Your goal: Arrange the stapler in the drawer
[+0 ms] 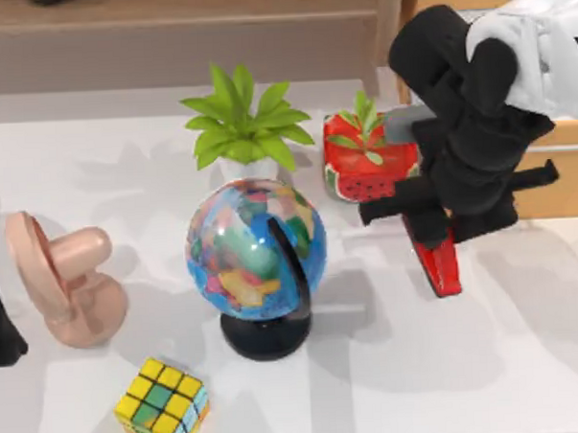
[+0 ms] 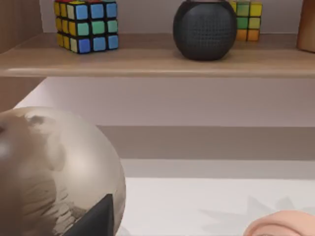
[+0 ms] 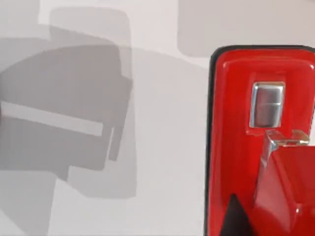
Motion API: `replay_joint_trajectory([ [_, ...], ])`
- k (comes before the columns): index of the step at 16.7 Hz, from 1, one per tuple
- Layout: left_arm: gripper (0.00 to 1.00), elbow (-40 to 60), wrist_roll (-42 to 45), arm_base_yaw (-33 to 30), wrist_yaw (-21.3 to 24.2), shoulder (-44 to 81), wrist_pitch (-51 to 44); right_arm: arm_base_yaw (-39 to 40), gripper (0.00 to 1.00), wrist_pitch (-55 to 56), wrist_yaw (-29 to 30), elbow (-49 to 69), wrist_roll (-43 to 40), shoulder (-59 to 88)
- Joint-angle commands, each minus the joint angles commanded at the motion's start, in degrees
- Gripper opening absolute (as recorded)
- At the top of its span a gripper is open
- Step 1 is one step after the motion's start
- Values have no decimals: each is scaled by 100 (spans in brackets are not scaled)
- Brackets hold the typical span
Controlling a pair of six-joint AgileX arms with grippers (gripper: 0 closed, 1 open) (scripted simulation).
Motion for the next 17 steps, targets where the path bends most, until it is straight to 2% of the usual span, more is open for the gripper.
replay_joint_trajectory([
  [7,100,0,0,0,0,0,0,-264,0,-405,-100,1638,-401,-203],
  [17,100,0,0,0,0,0,0,-1795,0,-983,282,3676,-890,1447],
])
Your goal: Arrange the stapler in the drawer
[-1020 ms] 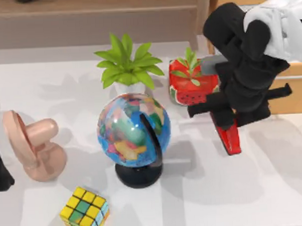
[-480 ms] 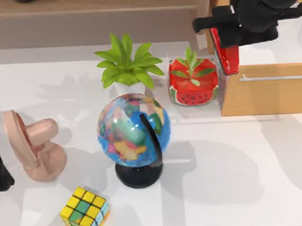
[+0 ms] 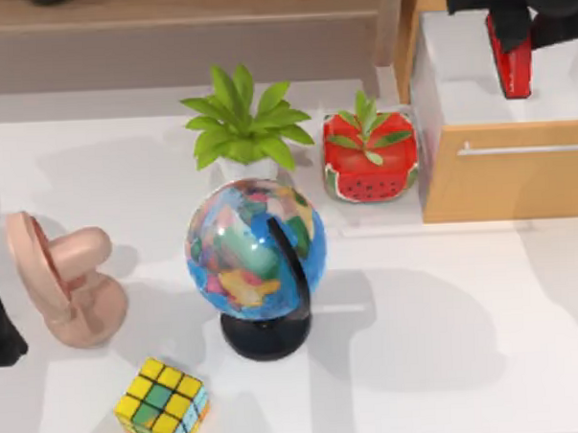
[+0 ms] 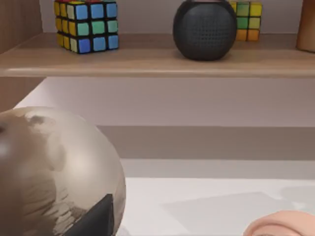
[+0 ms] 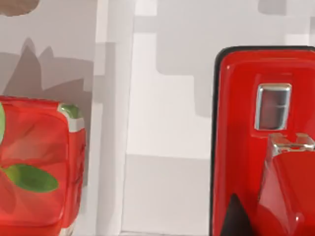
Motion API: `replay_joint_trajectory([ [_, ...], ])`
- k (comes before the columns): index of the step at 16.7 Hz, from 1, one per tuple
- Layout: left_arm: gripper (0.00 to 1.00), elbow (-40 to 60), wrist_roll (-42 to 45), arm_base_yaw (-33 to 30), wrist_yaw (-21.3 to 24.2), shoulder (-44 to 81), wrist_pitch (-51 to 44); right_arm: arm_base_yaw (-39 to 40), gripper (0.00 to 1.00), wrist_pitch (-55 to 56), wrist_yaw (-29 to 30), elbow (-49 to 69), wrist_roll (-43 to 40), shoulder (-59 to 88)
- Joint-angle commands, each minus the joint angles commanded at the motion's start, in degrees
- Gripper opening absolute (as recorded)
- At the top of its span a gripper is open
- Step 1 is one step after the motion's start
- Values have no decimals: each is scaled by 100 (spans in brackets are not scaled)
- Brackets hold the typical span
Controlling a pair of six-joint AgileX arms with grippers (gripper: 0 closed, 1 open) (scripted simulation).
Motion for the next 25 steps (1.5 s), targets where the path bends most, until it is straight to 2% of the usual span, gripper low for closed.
replay_joint_trajectory([
  [4,100,0,0,0,0,0,0,-347,0,-338,82,307,-87,897],
  [8,100,0,0,0,0,0,0,-380,0,-631,62,393,-101,1461],
  [22,100,0,0,0,0,0,0,-374,0,-463,55,208,-101,1529],
  [25,100,0,0,0,0,0,0,-374,23,-463,55,208,-101,1529],
])
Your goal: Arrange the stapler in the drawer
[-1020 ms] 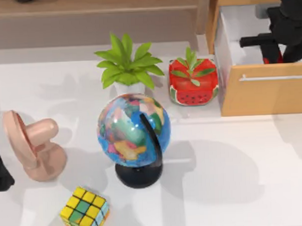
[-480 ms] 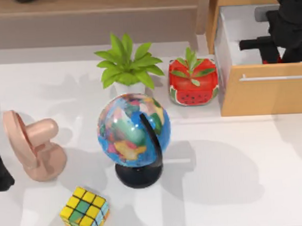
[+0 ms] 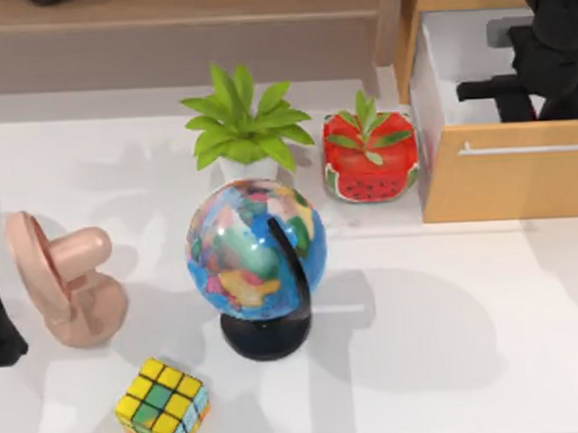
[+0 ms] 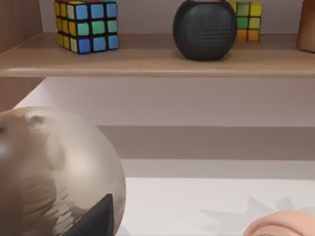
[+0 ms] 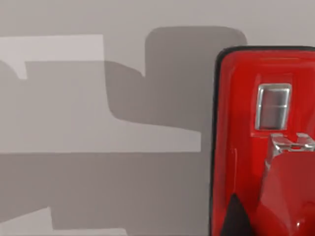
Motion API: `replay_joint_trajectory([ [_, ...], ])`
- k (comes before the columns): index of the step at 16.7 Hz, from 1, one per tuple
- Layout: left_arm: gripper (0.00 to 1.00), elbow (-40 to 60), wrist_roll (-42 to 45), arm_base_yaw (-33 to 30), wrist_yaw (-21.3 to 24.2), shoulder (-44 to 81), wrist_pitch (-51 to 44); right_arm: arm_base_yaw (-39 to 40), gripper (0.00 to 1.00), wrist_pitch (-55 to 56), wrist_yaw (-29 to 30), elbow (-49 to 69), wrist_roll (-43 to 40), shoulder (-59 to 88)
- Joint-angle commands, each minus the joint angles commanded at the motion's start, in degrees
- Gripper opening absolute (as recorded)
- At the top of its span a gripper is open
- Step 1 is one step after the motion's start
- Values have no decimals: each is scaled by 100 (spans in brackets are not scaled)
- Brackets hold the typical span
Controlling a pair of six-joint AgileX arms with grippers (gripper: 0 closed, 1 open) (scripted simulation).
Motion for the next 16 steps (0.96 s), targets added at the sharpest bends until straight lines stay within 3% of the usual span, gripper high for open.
replay_joint_trajectory([
  [10,100,0,0,0,0,0,0,0,98,0,0,0,0,0],
  [16,100,0,0,0,0,0,0,0,100,0,0,0,0,0],
])
